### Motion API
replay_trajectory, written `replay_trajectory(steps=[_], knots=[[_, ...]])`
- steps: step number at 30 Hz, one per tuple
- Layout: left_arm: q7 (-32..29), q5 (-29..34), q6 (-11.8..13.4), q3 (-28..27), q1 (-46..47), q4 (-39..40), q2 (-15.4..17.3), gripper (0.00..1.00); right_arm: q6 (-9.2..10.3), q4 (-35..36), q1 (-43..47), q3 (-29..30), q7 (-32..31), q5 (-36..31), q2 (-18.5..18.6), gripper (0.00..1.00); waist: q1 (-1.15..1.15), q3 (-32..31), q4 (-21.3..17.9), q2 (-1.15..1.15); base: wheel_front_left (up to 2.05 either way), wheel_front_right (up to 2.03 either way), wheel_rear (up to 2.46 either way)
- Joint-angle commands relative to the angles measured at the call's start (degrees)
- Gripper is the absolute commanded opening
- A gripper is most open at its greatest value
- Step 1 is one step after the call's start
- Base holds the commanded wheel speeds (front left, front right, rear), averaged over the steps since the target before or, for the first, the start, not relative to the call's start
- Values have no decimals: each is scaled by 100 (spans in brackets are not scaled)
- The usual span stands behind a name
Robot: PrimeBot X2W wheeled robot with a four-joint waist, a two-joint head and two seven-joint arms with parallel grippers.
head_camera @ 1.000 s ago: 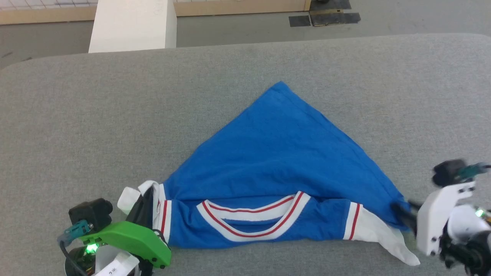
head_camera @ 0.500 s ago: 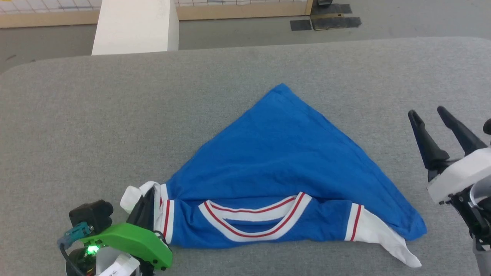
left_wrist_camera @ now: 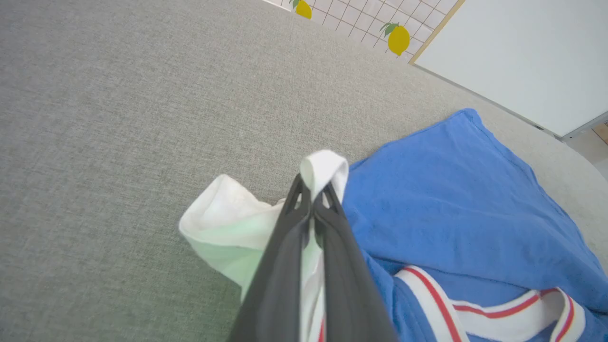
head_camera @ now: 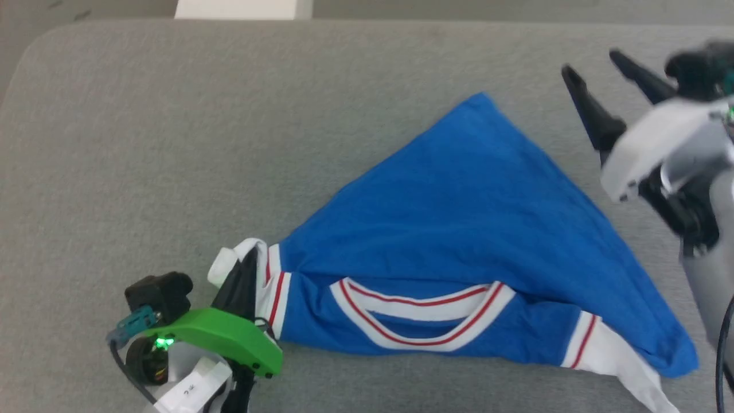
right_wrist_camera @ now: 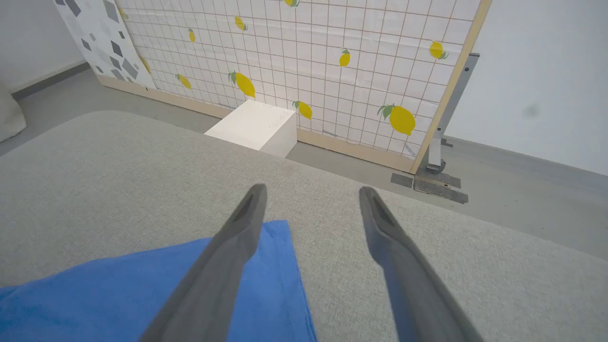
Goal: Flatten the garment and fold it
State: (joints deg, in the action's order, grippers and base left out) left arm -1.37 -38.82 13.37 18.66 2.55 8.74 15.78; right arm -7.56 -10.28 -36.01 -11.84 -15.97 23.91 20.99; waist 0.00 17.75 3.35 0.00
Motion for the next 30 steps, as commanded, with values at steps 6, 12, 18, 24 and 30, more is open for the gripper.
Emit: replay_trajectory(steps=[6, 12, 18, 24, 30], knots=[[155, -7, -170, 113, 339, -166, -181, 0, 8, -876, -1215, -568, -1132, -417, 6, 100, 0, 847, 758, 0, 0, 0, 0], [267, -24, -269, 181, 524, -328, -299, 0, 8, -1530, -2027, -1204, -2879, -658, 3, 100, 0, 1146, 917, 0, 0, 0, 0], [362, -52, -349, 267, 629, -497, -424, 0, 8, -1727, -2434, -1732, -4096, -591, 24, 100, 0, 1330, 975, 0, 0, 0, 0], [439, -85, -411, 290, 690, -645, -472, 0, 8, -1606, -2459, -2108, -4763, -302, 139, 100, 0, 1395, 992, 0, 0, 0, 0], [483, -96, -428, 273, 705, -731, -447, 0, 8, -1477, -2372, -1947, -4895, -126, 196, 0, 0, 1313, 935, 0, 0, 0, 0]])
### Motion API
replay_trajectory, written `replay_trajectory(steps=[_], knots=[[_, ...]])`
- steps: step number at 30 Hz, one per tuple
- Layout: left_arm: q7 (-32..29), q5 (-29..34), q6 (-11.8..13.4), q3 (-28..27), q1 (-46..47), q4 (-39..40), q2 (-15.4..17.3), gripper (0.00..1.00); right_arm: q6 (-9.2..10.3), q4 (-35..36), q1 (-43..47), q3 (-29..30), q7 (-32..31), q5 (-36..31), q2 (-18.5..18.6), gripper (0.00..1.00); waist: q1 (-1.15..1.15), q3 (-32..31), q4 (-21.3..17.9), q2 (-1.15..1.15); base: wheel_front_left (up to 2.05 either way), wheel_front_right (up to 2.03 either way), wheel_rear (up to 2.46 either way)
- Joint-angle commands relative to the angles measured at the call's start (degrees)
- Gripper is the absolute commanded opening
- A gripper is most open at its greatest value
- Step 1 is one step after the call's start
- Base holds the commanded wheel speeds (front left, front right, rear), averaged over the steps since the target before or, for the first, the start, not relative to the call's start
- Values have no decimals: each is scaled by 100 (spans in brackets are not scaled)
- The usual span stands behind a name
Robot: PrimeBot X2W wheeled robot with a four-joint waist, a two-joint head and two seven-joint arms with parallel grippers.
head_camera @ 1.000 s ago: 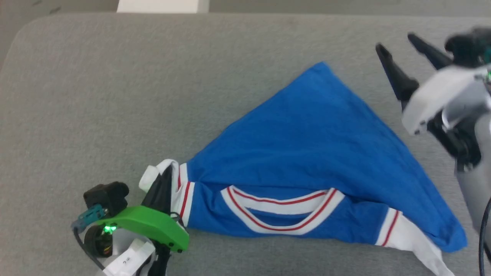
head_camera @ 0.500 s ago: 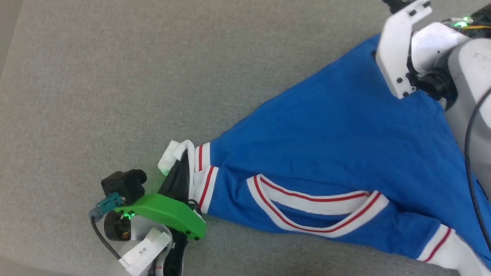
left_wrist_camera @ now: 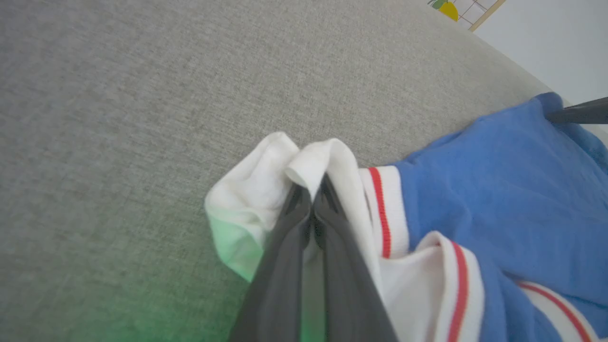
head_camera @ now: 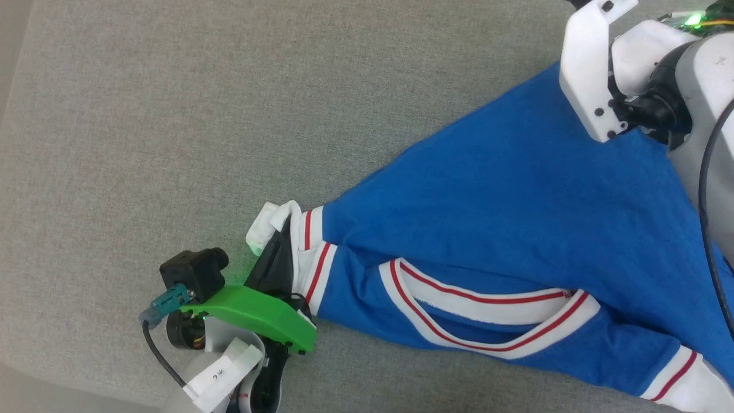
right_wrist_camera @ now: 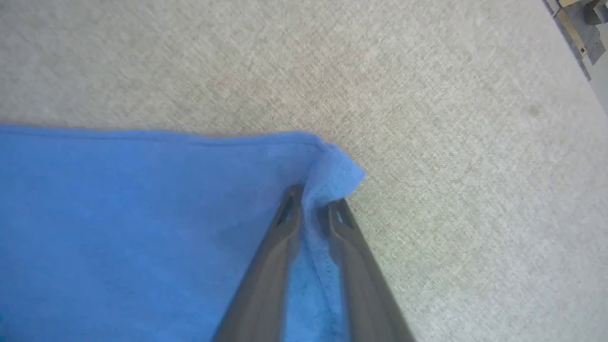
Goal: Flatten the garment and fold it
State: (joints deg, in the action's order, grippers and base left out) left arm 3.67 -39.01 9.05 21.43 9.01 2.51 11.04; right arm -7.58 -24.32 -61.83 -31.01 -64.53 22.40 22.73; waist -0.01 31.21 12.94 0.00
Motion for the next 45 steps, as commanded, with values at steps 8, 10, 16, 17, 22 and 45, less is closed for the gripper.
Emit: replay_trajectory(steps=[8, 10, 16, 17, 22, 45], knots=[[-31, -68, 45, -84, 17, -153, 175, 0, 9, 161, 425, 651, 938, 126, -134, 0, 1, -510, -286, 0, 0, 0, 0], [-53, -68, 82, -119, -32, -137, 233, 0, 9, 292, 563, 829, 1202, 231, -141, 0, 1, -697, -403, 0, 0, 0, 0], [-153, -118, 195, -233, -259, -75, 404, 0, 9, 842, 1417, 1486, 1958, 683, -83, 0, 1, -1340, -864, 0, 0, 0, 0], [-173, -130, 217, -247, -310, -60, 428, 0, 9, 952, 1645, 1606, 2029, 790, -88, 0, 1, -1446, -949, 0, 0, 0, 0], [-246, -189, 316, -299, -537, 12, 500, 0, 9, 1511, 2835, 2086, 2201, 1079, -63, 0, 1, -1859, -1295, 0, 0, 0, 0], [-438, -560, 259, -339, -966, -6, 584, 0, 9, 3218, 6272, 3559, 1546, 1472, -910, 0, 1, -2537, -1513, 0, 0, 0, 0]])
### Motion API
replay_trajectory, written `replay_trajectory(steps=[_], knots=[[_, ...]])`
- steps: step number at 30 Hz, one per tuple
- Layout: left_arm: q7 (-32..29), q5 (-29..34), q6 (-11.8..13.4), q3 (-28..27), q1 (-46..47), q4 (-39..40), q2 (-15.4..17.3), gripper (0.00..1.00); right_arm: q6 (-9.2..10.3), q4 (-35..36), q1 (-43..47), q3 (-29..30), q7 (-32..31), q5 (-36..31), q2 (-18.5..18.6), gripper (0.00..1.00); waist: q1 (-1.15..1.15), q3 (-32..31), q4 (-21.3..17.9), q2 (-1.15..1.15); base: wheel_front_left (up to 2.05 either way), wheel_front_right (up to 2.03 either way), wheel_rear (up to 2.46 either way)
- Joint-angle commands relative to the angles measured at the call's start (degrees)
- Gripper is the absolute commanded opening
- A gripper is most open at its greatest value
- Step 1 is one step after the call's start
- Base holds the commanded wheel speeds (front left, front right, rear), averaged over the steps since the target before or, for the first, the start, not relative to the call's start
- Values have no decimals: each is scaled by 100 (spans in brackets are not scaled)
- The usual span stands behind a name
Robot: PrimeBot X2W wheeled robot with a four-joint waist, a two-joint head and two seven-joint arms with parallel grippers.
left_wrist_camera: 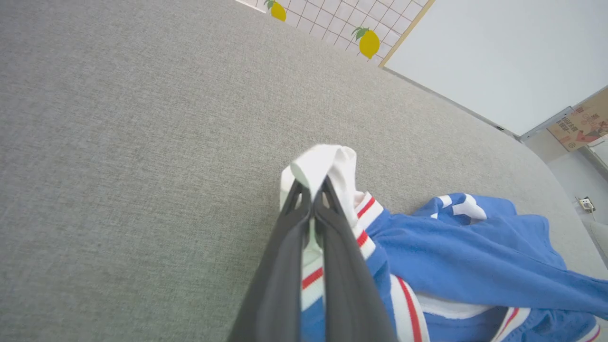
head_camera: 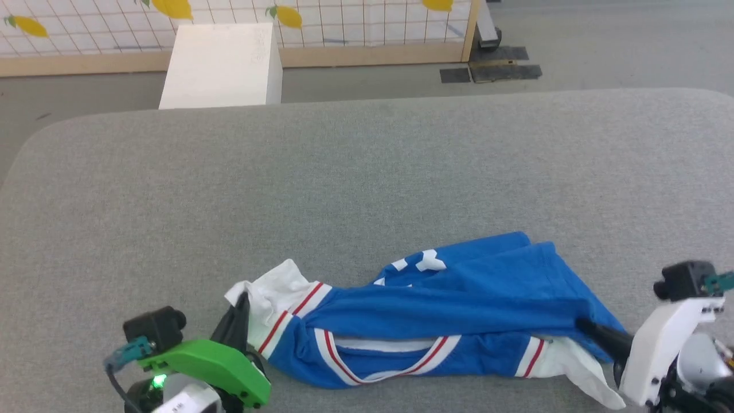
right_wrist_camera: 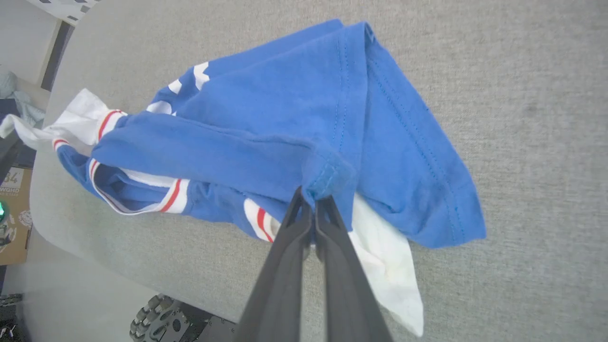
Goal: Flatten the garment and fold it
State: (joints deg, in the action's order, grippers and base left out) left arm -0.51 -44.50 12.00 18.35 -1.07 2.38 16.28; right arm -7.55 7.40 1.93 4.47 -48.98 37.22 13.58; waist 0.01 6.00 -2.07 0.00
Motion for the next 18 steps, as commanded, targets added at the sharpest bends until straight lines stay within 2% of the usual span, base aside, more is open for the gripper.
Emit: replay_trajectory(steps=[1, 6, 11, 18], knots=[[-51, -35, -84, -56, 121, 19, 103, 0, 6, 86, -227, 0, -18, -16, 53, 0, -1, -34, -20, 0, 0, 0, 0], [-323, -4, -299, -161, 812, 129, 453, 0, 6, 145, -1057, -29, -188, 74, 399, 0, -1, -100, -14, 0, 0, 0, 0], [-807, 195, -473, -202, 2033, 171, 882, 0, 6, 31, -2108, 43, -476, 193, 825, 0, -1, -128, 57, 0, 0, 0, 0], [-1381, 437, -697, -154, 3796, -116, 1180, 0, 6, -356, -3396, 147, -674, 290, 1136, 0, -1, -58, 100, 0, 0, 0, 0]])
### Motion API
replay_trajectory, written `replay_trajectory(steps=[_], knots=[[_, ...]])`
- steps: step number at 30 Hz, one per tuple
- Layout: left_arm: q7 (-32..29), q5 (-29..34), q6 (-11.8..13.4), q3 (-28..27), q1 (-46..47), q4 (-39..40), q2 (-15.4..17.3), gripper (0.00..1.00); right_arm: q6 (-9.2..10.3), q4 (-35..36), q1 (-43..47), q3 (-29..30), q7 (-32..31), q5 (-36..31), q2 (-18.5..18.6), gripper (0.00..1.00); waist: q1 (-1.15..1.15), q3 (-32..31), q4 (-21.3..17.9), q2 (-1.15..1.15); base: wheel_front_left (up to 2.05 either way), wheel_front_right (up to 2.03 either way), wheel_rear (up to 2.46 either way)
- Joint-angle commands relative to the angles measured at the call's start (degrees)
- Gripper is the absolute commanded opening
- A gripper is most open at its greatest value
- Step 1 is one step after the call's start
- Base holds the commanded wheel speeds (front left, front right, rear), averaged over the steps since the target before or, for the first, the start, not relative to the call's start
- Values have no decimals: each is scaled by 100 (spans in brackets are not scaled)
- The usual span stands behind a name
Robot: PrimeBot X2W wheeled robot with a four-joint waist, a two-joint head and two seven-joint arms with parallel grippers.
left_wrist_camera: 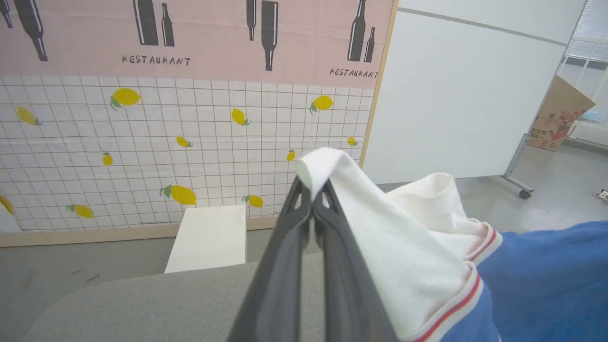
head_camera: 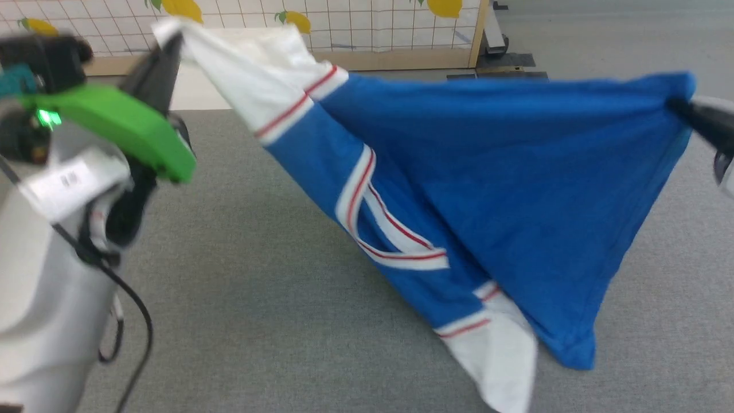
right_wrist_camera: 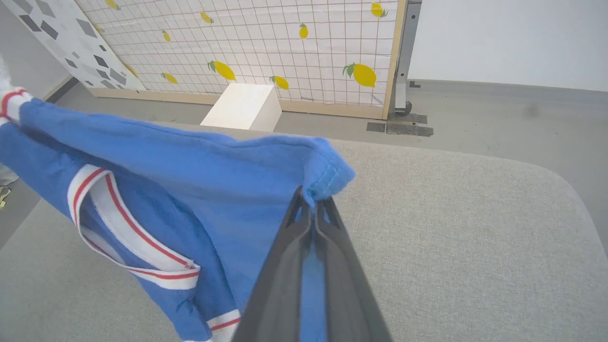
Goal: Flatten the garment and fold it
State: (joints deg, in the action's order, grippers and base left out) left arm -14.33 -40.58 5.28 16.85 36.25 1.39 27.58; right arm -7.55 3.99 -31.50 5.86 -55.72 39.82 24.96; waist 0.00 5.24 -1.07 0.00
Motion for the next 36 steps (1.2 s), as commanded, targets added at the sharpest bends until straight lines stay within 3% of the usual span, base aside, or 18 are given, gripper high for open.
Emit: replay_trajectory(steps=[1, 10, 15, 26, 36], knots=[[-71, 75, -59, 4, 321, -120, 78, 0, 6, -101, -241, 12, -3, 40, 20, 0, 0, 50, -2, 0, 0, 0, 0], [-408, 391, -340, 156, 2174, -1263, 173, 0, 6, -653, -1571, -14, 171, -204, 23, 0, 0, 560, -8, 0, 0, 0, 0], [-489, 671, -323, 207, 3165, -1927, 212, 0, 6, -1007, -2410, -39, 334, -470, -116, 0, 0, 1061, -29, 0, 0, 0, 0], [-375, 1570, 125, 327, 5366, -2690, 305, 0, 6, -1987, -4791, -56, 873, -1653, -549, 0, 0, 2438, -137, 0, 0, 0, 0], [639, 2135, 555, 297, 6433, -2811, 250, 0, 6, -2768, -6233, 282, 1731, -2503, -1048, 0, 0, 3330, -238, 0, 0, 0, 0]])
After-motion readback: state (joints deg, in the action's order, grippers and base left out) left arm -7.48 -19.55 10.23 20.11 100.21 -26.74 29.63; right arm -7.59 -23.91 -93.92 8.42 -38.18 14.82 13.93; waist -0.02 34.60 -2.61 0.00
